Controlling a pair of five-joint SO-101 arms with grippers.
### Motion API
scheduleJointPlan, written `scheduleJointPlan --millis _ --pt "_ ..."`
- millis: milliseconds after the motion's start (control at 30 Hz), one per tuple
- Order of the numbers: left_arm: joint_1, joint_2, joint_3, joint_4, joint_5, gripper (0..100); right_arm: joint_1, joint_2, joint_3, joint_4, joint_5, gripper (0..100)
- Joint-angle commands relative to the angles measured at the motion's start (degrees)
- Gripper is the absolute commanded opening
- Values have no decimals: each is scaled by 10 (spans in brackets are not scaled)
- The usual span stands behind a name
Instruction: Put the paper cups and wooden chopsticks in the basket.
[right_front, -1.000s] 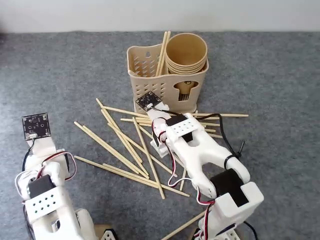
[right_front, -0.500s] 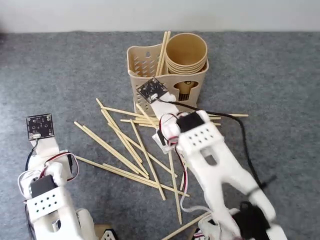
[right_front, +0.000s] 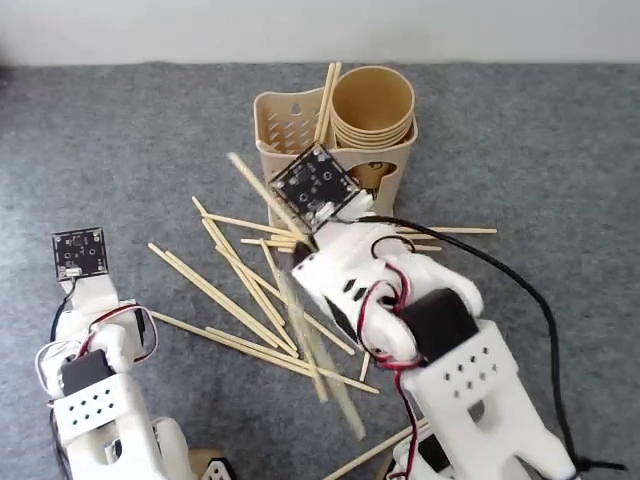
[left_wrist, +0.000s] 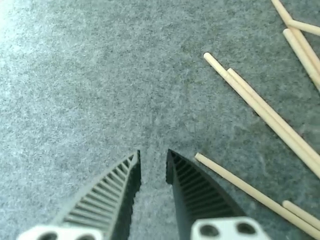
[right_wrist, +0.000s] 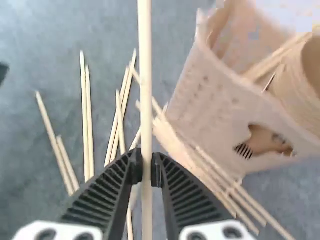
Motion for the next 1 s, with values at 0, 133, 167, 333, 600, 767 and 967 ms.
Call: scheduleJointPlan --millis 0,133,167,333,600,767,967 --pt "4 -14 -7 -12 1 91 -5 -20 -60 -56 -21 7" --pt "4 -14 -7 -12 1 91 -5 -20 -64 -133 -23 7" --pt "4 -14 -7 -12 1 91 -5 -19 -62 -156 -24 7" --pt "4 -14 -7 -12 1 91 10 -17 -30 -306 -24 7" --pt "4 -14 -7 -12 1 91 88 93 -13 -563 -85 7" --pt "4 -14 -7 -12 1 91 115 179 -14 -684 -127 7" --pt "4 -14 -6 -12 1 91 123 278 -14 -795 -130 8"
